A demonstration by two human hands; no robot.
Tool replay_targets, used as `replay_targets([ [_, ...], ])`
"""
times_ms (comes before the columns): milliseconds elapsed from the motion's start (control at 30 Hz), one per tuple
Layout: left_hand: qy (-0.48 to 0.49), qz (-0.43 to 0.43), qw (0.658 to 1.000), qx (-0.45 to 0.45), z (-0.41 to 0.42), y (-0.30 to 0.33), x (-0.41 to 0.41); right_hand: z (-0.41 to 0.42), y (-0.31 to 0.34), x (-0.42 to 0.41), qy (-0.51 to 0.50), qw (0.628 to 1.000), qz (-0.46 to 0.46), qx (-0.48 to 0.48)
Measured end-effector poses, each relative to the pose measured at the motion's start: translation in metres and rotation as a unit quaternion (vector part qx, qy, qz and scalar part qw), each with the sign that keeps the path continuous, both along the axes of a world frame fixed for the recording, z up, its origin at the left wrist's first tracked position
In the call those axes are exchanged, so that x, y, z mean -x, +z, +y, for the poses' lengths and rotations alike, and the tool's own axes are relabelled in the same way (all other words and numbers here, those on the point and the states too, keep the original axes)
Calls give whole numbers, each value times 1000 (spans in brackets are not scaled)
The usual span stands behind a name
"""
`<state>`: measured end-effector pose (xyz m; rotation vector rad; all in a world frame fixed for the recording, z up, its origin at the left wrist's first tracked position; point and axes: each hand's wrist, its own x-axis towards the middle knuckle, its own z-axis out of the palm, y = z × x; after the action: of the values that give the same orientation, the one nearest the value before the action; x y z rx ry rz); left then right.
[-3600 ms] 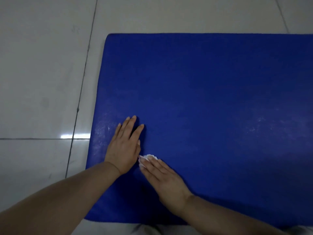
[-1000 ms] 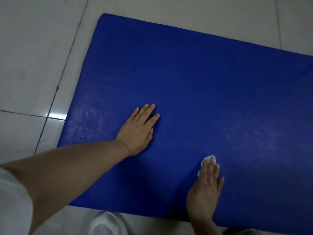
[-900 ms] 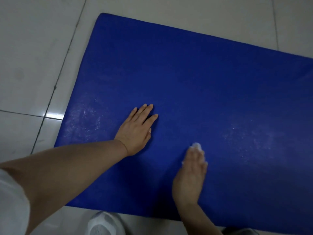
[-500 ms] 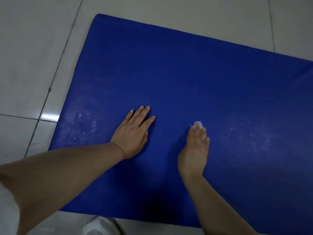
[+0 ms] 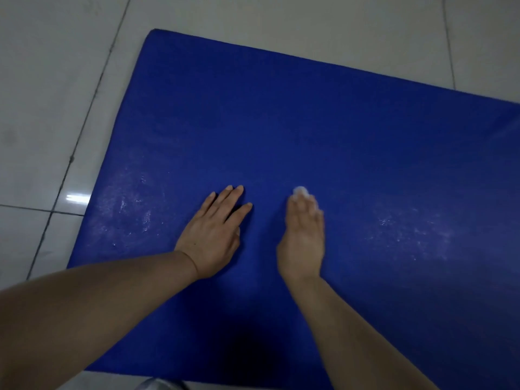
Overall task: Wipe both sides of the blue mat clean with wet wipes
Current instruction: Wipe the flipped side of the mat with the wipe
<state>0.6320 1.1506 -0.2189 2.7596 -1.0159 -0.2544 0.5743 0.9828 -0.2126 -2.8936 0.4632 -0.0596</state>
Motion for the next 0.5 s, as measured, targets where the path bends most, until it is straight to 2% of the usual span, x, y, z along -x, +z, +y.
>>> replay_targets([
  [67,1,1,1000,-1,-1,0,0,12,-2,-8,85,996,-14,-23],
  [133,-1,-2,1000,2,0,-1,0,-3,0,-12,94,996,0,9],
  [233,0,-7,1000,12,0,-1,0,-61,2,-3,-36,995,45,76],
  [333,2,-3,999,42,0,-2,0,-82,5,-11,-107,990,68,66],
  [400,6,-4,998,64,-1,-2,-2,-57,9,-26,-54,994,64,68],
  [500,10,-8,995,98,-10,-2,-12,-5,1,-43,107,994,-1,24],
])
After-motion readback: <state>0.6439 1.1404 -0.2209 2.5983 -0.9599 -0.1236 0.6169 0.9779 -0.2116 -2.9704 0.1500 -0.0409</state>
